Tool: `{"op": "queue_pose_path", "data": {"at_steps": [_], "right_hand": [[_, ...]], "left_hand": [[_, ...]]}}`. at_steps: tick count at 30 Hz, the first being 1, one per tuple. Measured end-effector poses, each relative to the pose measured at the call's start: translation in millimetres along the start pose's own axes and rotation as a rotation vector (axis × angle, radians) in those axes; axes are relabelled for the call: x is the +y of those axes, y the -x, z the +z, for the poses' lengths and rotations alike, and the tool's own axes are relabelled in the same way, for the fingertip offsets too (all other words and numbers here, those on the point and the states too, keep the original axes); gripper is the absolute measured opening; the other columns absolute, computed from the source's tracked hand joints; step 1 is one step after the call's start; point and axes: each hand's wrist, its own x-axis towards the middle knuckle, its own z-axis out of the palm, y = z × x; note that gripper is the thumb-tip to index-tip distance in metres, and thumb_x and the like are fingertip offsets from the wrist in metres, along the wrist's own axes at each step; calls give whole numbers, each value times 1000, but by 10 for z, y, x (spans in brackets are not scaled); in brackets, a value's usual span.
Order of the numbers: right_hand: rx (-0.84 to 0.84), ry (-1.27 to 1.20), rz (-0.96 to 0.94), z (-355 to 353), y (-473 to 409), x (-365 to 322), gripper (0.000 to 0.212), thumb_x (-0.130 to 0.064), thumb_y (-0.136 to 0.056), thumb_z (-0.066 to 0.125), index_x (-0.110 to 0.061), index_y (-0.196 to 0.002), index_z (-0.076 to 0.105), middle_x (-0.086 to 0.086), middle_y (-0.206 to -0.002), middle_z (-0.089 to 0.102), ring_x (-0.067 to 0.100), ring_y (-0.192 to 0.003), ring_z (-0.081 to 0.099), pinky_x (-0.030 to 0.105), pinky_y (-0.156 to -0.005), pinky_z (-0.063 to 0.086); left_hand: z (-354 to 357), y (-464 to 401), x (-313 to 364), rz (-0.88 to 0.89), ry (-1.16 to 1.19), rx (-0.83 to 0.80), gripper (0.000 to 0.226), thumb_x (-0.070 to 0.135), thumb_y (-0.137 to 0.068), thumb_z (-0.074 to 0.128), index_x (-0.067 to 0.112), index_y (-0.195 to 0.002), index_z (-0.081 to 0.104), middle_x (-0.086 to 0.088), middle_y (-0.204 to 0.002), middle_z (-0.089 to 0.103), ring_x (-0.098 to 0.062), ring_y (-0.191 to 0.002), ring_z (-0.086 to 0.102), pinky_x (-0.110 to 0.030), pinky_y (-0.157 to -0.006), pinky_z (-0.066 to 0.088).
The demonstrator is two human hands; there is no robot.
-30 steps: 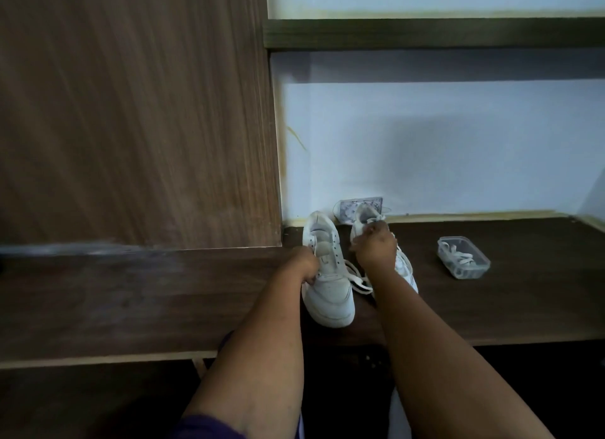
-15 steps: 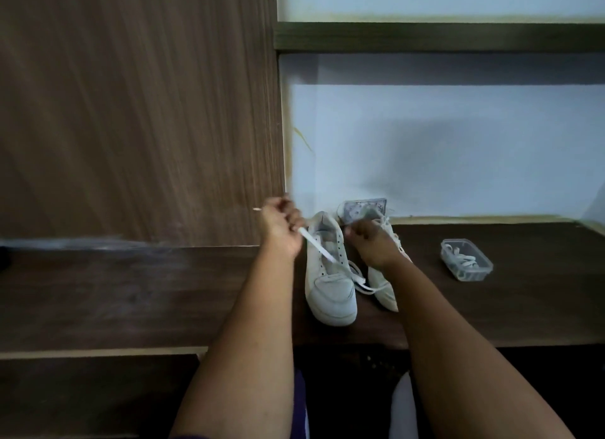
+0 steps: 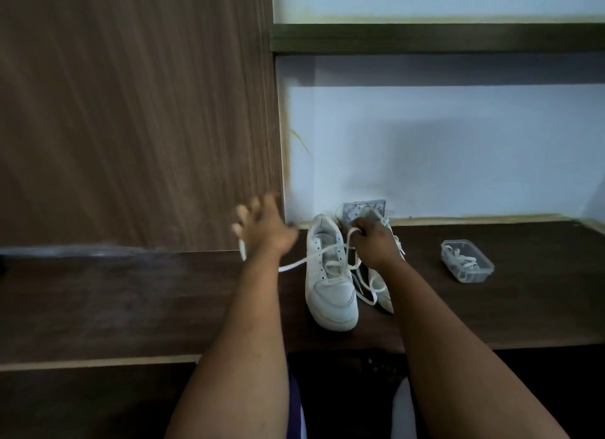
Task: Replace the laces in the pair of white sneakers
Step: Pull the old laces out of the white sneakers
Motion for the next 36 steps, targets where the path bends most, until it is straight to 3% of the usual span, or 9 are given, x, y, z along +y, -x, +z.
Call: {"op": "queue_pose_path", "data": {"at_steps": [3, 7, 13, 17, 20, 25, 28, 31, 36], "right_hand": [[70, -293, -14, 30, 26, -162, 27, -40, -94, 50, -23, -87, 69, -2, -74, 70, 19, -76, 64, 31, -72, 49], [192, -543, 76, -51, 44, -234, 38, -45, -94, 46, -22, -77, 72, 1, -71, 69, 14, -66, 61, 30, -67, 48], [310, -742, 289, -305, -10, -50, 39, -36, -97, 48, -5, -91, 71, 3, -52, 52, 10, -44, 45, 23, -46, 37], [-72, -64, 270, -293, -48, 236, 32, -16, -87, 56, -4, -116, 65, 13, -91, 71, 25, -81, 67, 35, -75, 55], [-535, 604, 200, -238, 40, 209, 45, -20, -88, 62, -9, -130, 56, 12, -133, 54, 28, -122, 52, 35, -100, 45], [-323, 574, 113, -89, 79, 77, 40, -27, -87, 59, -19, -125, 56, 12, -134, 51, 29, -126, 46, 32, -102, 38], [-373, 394, 122, 57, 64, 80, 45, -30, -81, 67, -14, -121, 55, 9, -128, 56, 25, -117, 53, 29, -92, 43], [-452, 413, 148, 116, 63, 105, 49, -30, -87, 63, -11, -130, 50, 7, -132, 53, 23, -121, 50, 25, -89, 39], [-383, 471, 195, 135, 16, 235, 34, -26, -94, 51, -8, -120, 62, 11, -126, 60, 25, -116, 55, 27, -92, 44]], "left_hand": [[280, 154, 179, 141, 278, -632, 86, 33, -69, 85, 31, -142, 39, 6, -136, 51, -19, -129, 40, -27, -101, 32], [504, 257, 242, 259, 128, -873, 36, 26, -79, 77, 18, -113, 67, -3, -115, 68, -21, -108, 62, -27, -94, 48], [695, 362, 195, 268, -99, -630, 44, 38, -85, 59, 23, -124, 47, -7, -119, 62, -30, -108, 60, -34, -83, 48], [726, 396, 254, 210, -27, -607, 61, 34, -89, 60, 23, -140, 29, -10, -130, 56, -32, -116, 56, -35, -84, 44], [726, 402, 277, 183, 70, -663, 70, 27, -91, 56, 26, -148, 16, -15, -128, 55, -33, -108, 58, -32, -81, 42], [691, 397, 377, -84, 474, -534, 86, 23, -94, 56, 30, -153, -6, -10, -119, 57, -23, -92, 59, -32, -77, 46], [545, 290, 498, -272, 871, -213, 79, 13, -93, 55, 26, -153, 5, -5, -112, 59, -21, -86, 60, -33, -80, 52], [363, 156, 421, -237, 697, 29, 40, 17, -93, 50, 13, -132, 44, -6, -104, 61, -24, -89, 58, -27, -75, 41], [283, 109, 47, -393, 131, -591, 46, 47, -70, 50, 20, -106, 62, -6, -118, 65, -29, -105, 61, -45, -93, 43]]}}
